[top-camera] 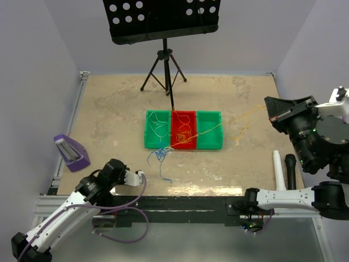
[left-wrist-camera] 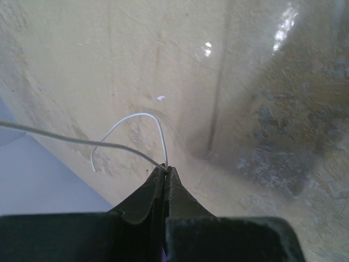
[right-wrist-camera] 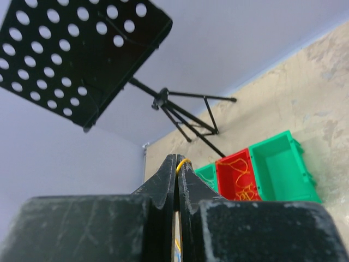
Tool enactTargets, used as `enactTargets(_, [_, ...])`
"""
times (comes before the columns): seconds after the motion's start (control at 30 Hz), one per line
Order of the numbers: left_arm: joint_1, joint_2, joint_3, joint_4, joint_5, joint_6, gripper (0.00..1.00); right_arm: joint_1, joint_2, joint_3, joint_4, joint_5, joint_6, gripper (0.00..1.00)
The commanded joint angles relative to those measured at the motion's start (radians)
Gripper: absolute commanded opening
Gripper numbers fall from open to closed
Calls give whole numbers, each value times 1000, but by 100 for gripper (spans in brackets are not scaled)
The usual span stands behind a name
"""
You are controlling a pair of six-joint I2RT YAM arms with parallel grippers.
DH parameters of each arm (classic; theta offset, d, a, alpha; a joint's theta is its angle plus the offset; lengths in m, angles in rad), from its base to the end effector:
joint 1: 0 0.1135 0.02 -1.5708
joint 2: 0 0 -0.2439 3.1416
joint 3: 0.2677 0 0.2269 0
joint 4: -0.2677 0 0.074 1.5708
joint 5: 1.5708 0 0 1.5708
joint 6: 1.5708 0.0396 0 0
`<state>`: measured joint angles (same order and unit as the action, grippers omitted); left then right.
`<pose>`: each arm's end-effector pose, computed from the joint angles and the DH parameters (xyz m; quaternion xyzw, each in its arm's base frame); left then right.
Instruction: Untangle the cables
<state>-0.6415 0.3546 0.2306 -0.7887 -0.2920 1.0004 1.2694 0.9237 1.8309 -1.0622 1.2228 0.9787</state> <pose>0.0744 -0.0413 0.1421 0.6531 0.6725 0.1925 0.2900 0.0495 0.0337 0.5039 0.2792 0.6696 0.2918 0.6233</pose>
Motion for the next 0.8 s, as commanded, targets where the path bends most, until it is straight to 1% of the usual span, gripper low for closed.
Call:
enactTargets(0.0, [5, -26, -46, -32, -61, 41, 0, -4, 1, 138, -1, 184, -136, 0])
enactTargets(0.07, [2, -23, -53, -27, -62, 47, 0, -4, -8, 175, 20, 213, -185, 0])
enactTargets(0.23, [5, 23, -63, -7, -78, 63, 0, -4, -65, 173, 214, 276, -417, 0])
enactTargets(0.3, [2, 40, -59, 0, -78, 57, 0, -4, -91, 130, 362, 297, -539, 0])
enactTargets(0.33, [3, 49, -53, 2, -73, 49, 0, -2, -100, 105, 417, 303, -607, 0])
enactTargets(0.37, [2, 55, -50, 6, -72, 43, 0, -2, -105, 93, 454, 291, -639, 0])
enactTargets(0.43, [2, 66, -43, 17, -70, 40, 0, -2, -88, 90, 450, 273, -649, 0])
enactTargets(0.53, [5, 75, -34, 34, -72, 40, 0, -2, -23, 132, 383, 316, -634, 0])
enactTargets(0.57, [3, 79, -37, 36, -75, 41, 0, -2, -17, 149, 393, 319, -653, 0])
enactTargets(0.6, [5, 80, -42, 29, -78, 41, 0, -2, -14, 146, 454, 340, -710, 0])
enactTargets(0.67, [2, 76, -53, 20, -82, 43, 0, -2, -37, 101, 671, 409, -927, 0])
enactTargets(0.7, [2, 73, -57, 16, -84, 43, 0, -2, -66, 43, 890, 452, -1091, 0])
enactTargets(0.73, [5, 69, -59, 14, -85, 43, 0, -2, -100, -25, 1146, 460, -1390, 0])
enactTargets(0.77, [3, 66, -60, 13, -87, 46, 0, -2, -141, -98, 1444, 439, -1598, 0])
